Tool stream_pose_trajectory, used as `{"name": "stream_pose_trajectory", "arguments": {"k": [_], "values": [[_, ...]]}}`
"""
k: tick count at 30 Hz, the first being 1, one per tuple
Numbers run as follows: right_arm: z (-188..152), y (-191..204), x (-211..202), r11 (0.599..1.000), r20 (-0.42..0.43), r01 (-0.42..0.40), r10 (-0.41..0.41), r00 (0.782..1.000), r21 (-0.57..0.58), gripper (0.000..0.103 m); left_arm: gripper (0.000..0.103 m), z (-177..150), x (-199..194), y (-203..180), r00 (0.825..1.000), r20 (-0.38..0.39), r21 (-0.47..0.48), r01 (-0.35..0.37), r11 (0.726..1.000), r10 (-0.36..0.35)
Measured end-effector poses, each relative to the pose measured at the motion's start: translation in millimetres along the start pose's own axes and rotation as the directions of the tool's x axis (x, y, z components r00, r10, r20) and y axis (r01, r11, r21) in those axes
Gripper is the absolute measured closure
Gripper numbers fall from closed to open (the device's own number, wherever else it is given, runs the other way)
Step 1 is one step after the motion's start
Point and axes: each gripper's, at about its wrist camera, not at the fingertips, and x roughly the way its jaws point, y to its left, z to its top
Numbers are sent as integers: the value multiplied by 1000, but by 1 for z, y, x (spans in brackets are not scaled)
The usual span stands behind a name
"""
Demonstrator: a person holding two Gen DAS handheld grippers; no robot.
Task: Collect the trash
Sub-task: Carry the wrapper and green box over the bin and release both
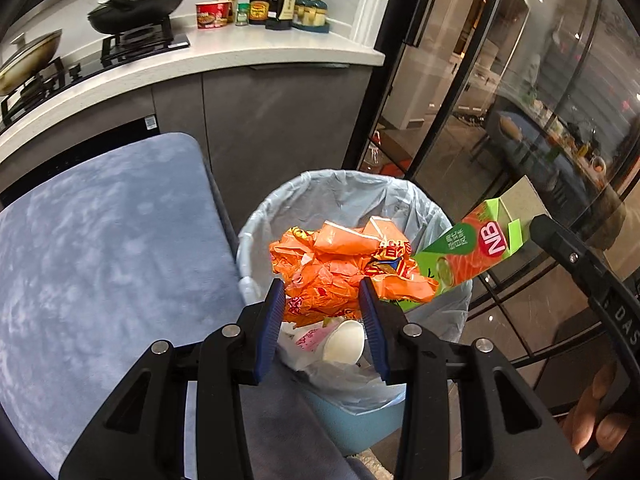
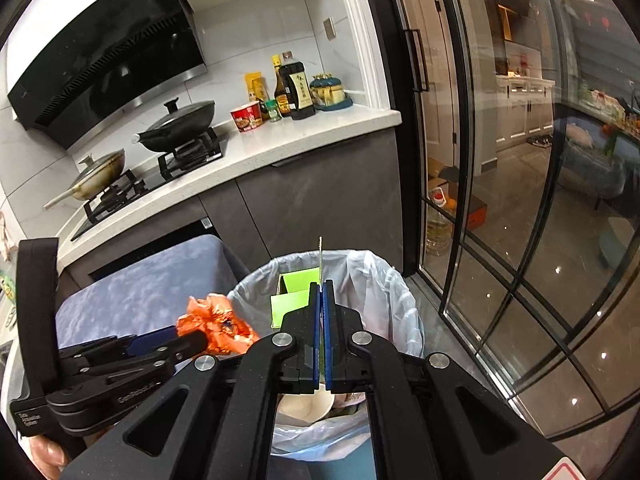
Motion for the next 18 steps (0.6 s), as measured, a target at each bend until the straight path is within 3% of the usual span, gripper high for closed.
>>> {"name": "stream_pose_trajectory", "arguments": {"k": [6, 13, 18], "values": [[-3, -3, 10, 1000, -21, 9, -9, 1000, -2, 99, 61, -1, 17, -6, 999, -24, 16, -25, 1000, 26], [0, -5, 6, 1000, -3, 3, -3, 1000, 17, 91, 34, -4, 8, -10, 996, 4, 20, -93, 995, 93], [-3, 2, -5, 1000, 3, -17, 17, 1000, 10, 83, 32, -5, -3, -5, 993, 18, 6, -115, 993, 115]]}}
